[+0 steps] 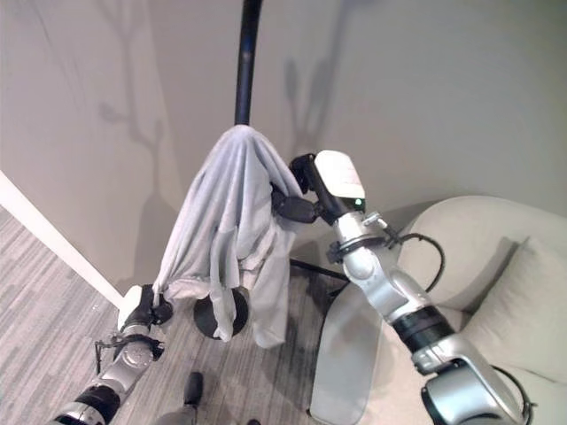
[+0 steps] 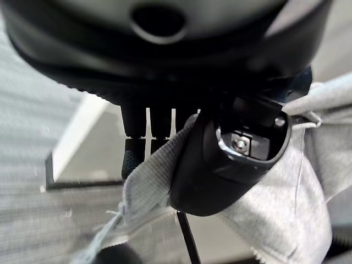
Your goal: Hang the clothes on the sofa on the clothes rack.
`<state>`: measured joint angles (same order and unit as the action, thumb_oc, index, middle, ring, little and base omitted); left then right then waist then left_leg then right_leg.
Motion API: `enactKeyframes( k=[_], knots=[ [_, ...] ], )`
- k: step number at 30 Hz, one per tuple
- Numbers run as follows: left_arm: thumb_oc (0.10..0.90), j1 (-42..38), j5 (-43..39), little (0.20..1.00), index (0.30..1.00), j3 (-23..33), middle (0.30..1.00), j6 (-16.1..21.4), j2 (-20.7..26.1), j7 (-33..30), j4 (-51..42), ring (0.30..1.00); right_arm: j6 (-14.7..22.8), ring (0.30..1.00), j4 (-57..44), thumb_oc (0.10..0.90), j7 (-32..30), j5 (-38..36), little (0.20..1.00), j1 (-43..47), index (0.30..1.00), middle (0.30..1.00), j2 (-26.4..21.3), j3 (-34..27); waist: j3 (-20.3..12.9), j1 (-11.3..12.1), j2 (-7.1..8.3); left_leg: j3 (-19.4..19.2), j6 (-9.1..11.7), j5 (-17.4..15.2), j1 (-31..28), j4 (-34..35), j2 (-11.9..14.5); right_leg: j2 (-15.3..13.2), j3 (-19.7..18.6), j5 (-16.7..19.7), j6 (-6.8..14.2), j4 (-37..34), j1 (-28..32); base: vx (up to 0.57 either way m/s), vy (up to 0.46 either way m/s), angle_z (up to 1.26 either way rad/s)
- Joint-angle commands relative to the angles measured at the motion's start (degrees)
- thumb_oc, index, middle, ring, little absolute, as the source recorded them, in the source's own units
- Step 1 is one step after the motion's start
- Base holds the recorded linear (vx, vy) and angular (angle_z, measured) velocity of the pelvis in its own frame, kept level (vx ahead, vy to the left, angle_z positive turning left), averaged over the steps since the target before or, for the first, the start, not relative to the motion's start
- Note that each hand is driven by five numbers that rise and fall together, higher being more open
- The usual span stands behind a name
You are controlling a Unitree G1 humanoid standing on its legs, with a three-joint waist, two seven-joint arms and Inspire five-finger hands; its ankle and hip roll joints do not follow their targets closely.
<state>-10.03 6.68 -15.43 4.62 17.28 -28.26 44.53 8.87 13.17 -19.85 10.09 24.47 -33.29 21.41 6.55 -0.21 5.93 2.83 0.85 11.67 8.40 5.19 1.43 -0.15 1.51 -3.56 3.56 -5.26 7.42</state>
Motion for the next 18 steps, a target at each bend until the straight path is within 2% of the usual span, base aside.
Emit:
enactKeyframes(
  k=[1, 4, 10, 14, 15, 16, 17, 18],
  knots=[
    [0.4, -4.63, -1.75, 0.3, 0.3, -2.82, 0.3, 3.27, -0.01, -0.48, 3.18, 0.3, 5.97, 0.9, -1.08, 0.8, 2.25, -8.72, 0.9, 0.69, 0.9, 0.9, -0.75, -0.45, -4.53, 2.21, 0.47, 1.41, 2.36, -9.92, -5.9, -0.19, 3.47, -1.89, 1.78, 0.34, 2.45, 1.91, -5.77, 0.0, -0.011, 0.06],
    [0.4, -3.36, -2.27, 0.3, 0.3, -3.08, 0.3, 3.64, -0.6, 0.45, 4.72, 0.3, 6.73, 0.9, 0.75, 0.8, 4.44, -11.56, 0.9, -1.93, 0.9, 0.9, 1.45, 1.17, -4.47, 2.64, 0.1, 1.84, 2.4, -9.58, -5.82, -0.19, 3.46, -1.83, 2.28, 0.22, 2.33, 2.0, -5.61, 0.0, -0.002, 0.1],
    [0.4, 0.3, -4.57, 0.3, 0.3, -1.2, 0.3, 4.93, -2.43, 2.93, 12.39, 0.3, 9.32, 0.9, 3.48, 0.8, 14.35, -24.56, 0.9, -9.28, 0.9, 0.9, 2.19, 2.44, -4.84, 2.81, -0.57, 2.15, 2.7, -9.37, -6.02, -0.19, 3.31, -2.1, 3.16, 0.36, 2.48, 1.92, -5.23, 0.0, 0.004, 0.07],
    [0.4, 2.65, -10.37, 0.3, 0.3, 2.06, 0.3, 6.85, -3.23, 5.58, 15.32, 0.3, 10.27, 0.9, 7.2, 0.8, 20.06, -35.36, 0.9, -14.31, 0.9, 0.9, 3.09, -0.02, -5.15, 2.75, -1.1, 1.59, 2.82, -9.37, -6.35, -0.19, 3.33, -2.39, 3.3, 0.56, 2.78, 1.82, -5.05, 0.0, 0.009, -0.02],
    [0.4, 2.65, -10.38, 0.3, 0.3, 2.04, 0.3, 6.85, -3.24, 5.58, 15.32, 0.3, 10.27, 0.9, 7.19, 0.8, 20.09, -35.39, 0.9, -14.33, 0.9, 0.9, 3.08, -0.03, -5.16, 2.77, -1.11, 1.59, 2.82, -9.38, -6.36, -0.19, 3.33, -2.39, 3.3, 0.56, 2.79, 1.82, -5.04, 0.0, 0.0, 0.0],
    [0.4, 3.55, -12.52, 0.3, 0.3, 3.15, 0.3, 7.12, -3.56, 6.06, 15.82, 0.3, 10.73, 0.9, 8.91, 0.8, 23.22, -42.16, 0.9, -16.55, 0.9, 0.9, 4.6, -2.64, -5.32, 2.68, -1.37, 1.3, 2.82, -9.4, -6.48, -0.19, 3.35, -2.55, 3.35, 0.62, 2.95, 1.87, -4.99, 0.01, 0.021, -0.03],
    [0.4, 3.75, -13.53, 0.3, 0.3, 3.6, 0.3, 7.32, -3.83, 6.44, 16.38, 0.3, 10.81, 0.9, 10.68, 0.8, 24.56, -45.84, 0.9, -17.22, 0.9, 0.9, 6.06, -3.86, -5.44, 2.66, -1.54, 1.25, 2.8, -9.41, -6.55, -0.19, 3.31, -2.61, 3.4, 0.65, 3.02, 1.89, -4.97, 0.0, 0.0, 0.0],
    [0.4, 3.75, -13.54, 0.3, 0.3, 3.59, 0.3, 7.33, -3.83, 6.45, 16.39, 0.3, 10.82, 0.9, 10.71, 0.8, 24.6, -45.88, 0.9, -17.21, 0.9, 0.9, 6.06, -3.87, -5.42, 2.68, -1.54, 1.24, 2.8, -9.43, -6.58, -0.19, 3.31, -2.61, 3.39, 0.64, 3.02, 1.89, -4.95, 0.01, 0.022, -0.04]
  ],
)
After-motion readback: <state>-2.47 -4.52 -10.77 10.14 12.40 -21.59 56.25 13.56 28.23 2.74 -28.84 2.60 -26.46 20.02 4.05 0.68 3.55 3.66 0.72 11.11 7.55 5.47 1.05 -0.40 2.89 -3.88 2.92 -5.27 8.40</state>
